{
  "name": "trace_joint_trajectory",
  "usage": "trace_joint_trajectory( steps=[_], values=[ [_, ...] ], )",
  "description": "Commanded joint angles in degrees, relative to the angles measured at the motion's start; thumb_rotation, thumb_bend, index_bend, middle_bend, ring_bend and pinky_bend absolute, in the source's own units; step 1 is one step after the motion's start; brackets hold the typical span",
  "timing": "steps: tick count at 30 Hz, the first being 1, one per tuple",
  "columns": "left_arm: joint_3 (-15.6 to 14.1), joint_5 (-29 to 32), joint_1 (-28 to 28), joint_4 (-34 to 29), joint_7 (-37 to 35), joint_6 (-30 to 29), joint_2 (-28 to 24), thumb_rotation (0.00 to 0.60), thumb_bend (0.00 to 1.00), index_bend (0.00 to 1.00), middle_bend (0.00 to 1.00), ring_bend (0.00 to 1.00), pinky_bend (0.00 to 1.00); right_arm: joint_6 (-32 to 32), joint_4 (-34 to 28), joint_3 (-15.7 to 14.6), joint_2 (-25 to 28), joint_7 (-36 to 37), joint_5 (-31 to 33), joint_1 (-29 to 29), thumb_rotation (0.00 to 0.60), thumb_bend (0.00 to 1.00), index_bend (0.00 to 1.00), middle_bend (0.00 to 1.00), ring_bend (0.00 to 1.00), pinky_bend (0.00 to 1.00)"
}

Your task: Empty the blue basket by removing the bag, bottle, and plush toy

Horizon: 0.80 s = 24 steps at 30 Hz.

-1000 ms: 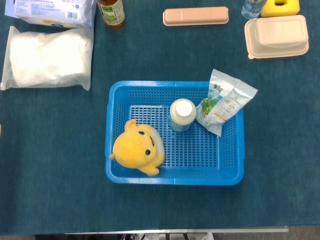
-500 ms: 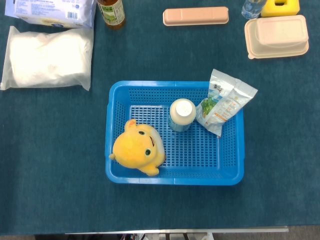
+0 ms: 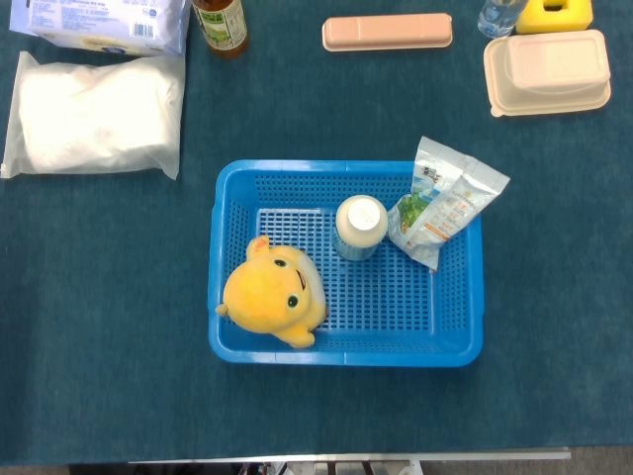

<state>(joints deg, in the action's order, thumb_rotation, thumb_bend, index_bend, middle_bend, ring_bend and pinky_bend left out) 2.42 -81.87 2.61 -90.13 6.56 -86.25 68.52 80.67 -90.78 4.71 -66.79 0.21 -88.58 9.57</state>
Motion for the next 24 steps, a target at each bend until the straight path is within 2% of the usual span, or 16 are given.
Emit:
trace_joint_trajectory(
  steps=[1,15,24],
  values=[
    [0.0,-0.1,0.2,0.1,-0.2,0.3,0.0,0.600,0.35,0.28,0.19,0.19,0.42,-1.2,-1.3,0.2,-0.9,1.8,0.4,0.8,0.600,0.00,0.12,0.21,0.15,0.30],
    [-0.1,-0.1,-0.4,0.5,-1.5,0.1,-0.3,0.600,0.35,0.28,0.19,0.19,0.42,-6.4,-4.0,1.5,-4.8,4.5,1.9,5.4,0.600,0.00,0.12,0.24,0.15,0.31],
    [-0.1,-0.4,-0.4,0.9,-2.2,0.2,-0.2,0.600,0.35,0.28,0.19,0.19,0.42,-11.4,-8.1,3.8,-6.5,3.4,7.6,8.7,0.600,0.00,0.12,0.26,0.15,0.32]
  ],
)
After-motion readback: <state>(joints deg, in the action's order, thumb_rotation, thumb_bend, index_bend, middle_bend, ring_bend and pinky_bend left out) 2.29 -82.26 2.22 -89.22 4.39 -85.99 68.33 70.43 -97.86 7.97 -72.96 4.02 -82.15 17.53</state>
